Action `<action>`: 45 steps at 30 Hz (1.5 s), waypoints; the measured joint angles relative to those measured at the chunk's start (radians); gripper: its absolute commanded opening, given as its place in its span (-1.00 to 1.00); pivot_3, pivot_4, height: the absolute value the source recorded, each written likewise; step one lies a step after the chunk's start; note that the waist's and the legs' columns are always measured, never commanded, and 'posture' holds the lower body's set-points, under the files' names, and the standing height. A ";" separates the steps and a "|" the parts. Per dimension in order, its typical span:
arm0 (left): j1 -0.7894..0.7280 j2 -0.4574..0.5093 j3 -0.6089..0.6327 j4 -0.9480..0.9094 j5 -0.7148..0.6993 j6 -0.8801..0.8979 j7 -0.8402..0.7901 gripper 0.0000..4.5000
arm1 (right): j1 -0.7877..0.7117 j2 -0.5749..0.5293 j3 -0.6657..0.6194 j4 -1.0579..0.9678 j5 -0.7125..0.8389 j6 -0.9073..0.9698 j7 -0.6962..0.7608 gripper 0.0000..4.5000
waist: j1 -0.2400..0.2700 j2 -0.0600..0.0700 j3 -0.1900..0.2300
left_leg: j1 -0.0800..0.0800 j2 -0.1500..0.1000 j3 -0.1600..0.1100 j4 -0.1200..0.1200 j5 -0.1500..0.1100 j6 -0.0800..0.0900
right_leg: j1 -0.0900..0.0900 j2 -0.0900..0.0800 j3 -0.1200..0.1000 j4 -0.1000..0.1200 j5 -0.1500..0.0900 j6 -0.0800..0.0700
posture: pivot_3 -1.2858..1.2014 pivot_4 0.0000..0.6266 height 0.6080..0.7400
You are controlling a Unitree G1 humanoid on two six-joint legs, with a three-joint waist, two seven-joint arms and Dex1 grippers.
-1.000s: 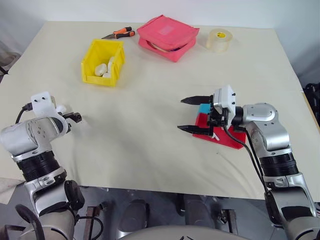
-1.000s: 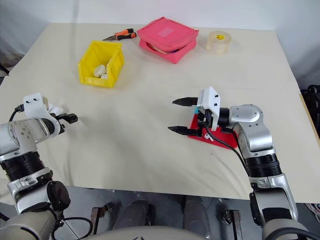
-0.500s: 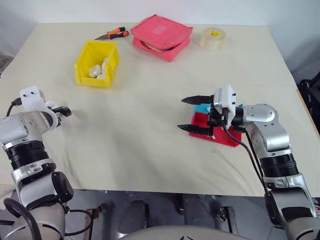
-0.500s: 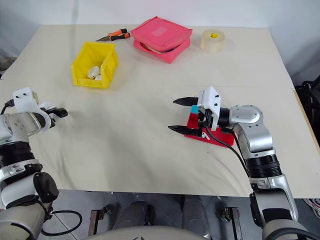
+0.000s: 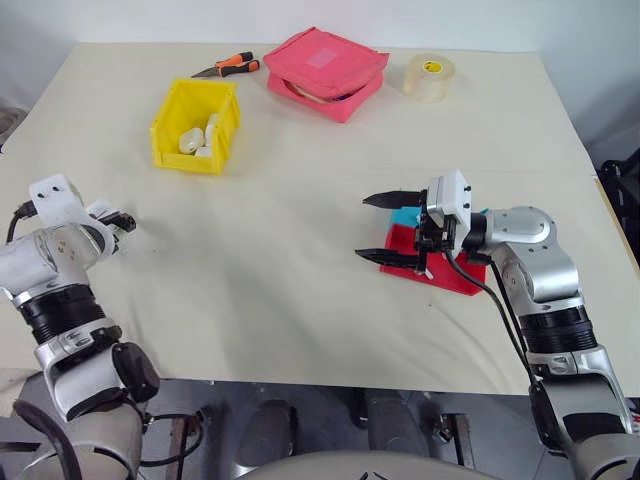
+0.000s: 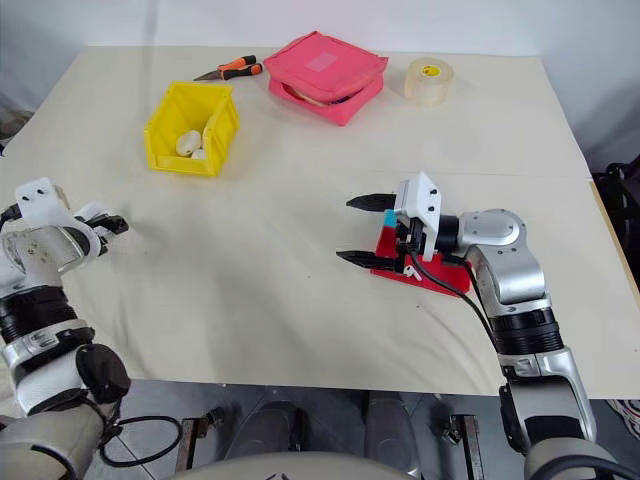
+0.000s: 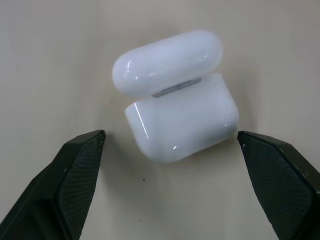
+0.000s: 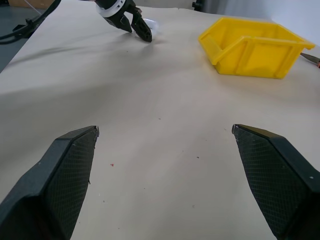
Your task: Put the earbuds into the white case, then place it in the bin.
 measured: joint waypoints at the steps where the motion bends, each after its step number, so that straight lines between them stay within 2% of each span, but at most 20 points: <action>1: -0.003 -0.014 0.012 -0.007 0.000 -0.005 0.019 1.00 | 0.000 0.000 0.000 0.000 0.000 0.000 0.001 0.99 | 0.000 0.000 0.000 | 0.000 0.000 0.000 0.000 0.000 0.000 | 0.000 0.000 0.000 0.000 0.000 0.000 | 0.03 -0.52 1.00; 9: -0.061 -0.076 0.097 0.045 -0.014 -0.107 0.126 1.00 | -0.010 0.001 0.001 0.008 -0.003 0.000 0.013 0.99 | 0.001 0.000 0.000 | 0.001 0.000 0.000 0.000 0.000 0.000 | 0.000 0.000 0.000 0.001 0.000 0.000 | 0.03 -0.52 1.00; 18: -0.100 -0.076 0.117 0.120 -0.040 -0.178 0.169 1.00 | -0.012 0.003 0.001 0.015 -0.009 0.000 0.015 0.99 | 0.003 0.000 0.000 | 0.001 0.000 0.000 0.000 0.000 0.000 | 0.000 0.000 -0.001 0.001 0.000 0.000 | 0.03 -0.52 1.00; 21: -0.105 -0.077 0.118 0.123 -0.042 -0.171 0.196 0.74 | -0.012 0.003 0.001 0.015 -0.009 0.000 0.015 1.00 | 0.002 0.000 0.000 | 0.001 0.000 0.000 0.000 0.000 0.000 | 0.000 0.000 0.000 0.000 0.000 0.000 | 0.03 -0.52 1.00; 24: -0.105 -0.077 0.118 0.122 -0.047 -0.161 0.212 0.33 | -0.012 0.003 0.001 0.015 -0.010 0.000 0.014 1.00 | 0.002 0.000 0.000 | 0.001 0.000 0.000 0.000 0.000 0.000 | 0.000 0.000 -0.001 0.000 0.000 0.000 | 0.03 -0.52 1.00; 27: -0.104 -0.062 0.099 0.119 -0.050 -0.130 0.201 0.33 | -0.012 0.003 0.001 0.015 -0.011 0.000 0.013 1.00 | 0.002 0.000 0.000 | 0.001 0.000 0.000 0.000 0.000 0.000 | 0.000 0.000 -0.001 0.000 0.000 0.000 | 0.03 -0.52 1.00; 29: -0.091 -0.039 0.057 0.108 -0.050 -0.092 0.171 0.33 | -0.012 0.003 0.001 0.017 -0.011 0.000 0.012 1.00 | 0.001 0.000 0.000 | 0.001 0.000 0.000 0.000 0.000 0.000 | 0.000 0.000 -0.001 0.000 0.000 0.000 | 0.03 -0.52 1.00; 34: 0.008 0.075 -0.175 -0.003 -0.062 0.051 -0.029 0.33 | -0.012 0.003 0.001 0.020 -0.014 -0.001 0.007 1.00 | -0.001 0.000 0.000 | 0.000 0.000 -0.001 0.000 0.000 0.000 | 0.000 0.000 0.000 0.000 0.000 0.000 | 0.03 -0.52 1.00; 39: 0.140 0.239 -0.466 -0.268 -0.200 0.218 -0.346 0.33 | -0.013 0.005 0.001 0.020 -0.022 -0.002 -0.003 1.00 | 0.002 0.001 0.000 | 0.000 0.000 -0.002 0.000 0.000 0.000 | 0.001 -0.002 0.000 -0.001 0.000 0.000 | 0.03 -0.52 1.00; 45: 0.179 0.401 -0.657 -0.383 -0.270 0.215 -0.582 0.33 | 0.004 0.005 0.001 0.015 -0.022 -0.002 -0.022 1.00 | -0.003 0.002 0.001 | 0.000 0.000 -0.002 -0.002 0.000 0.000 | 0.000 0.000 0.000 -0.001 0.000 -0.001 | 0.03 -0.52 1.00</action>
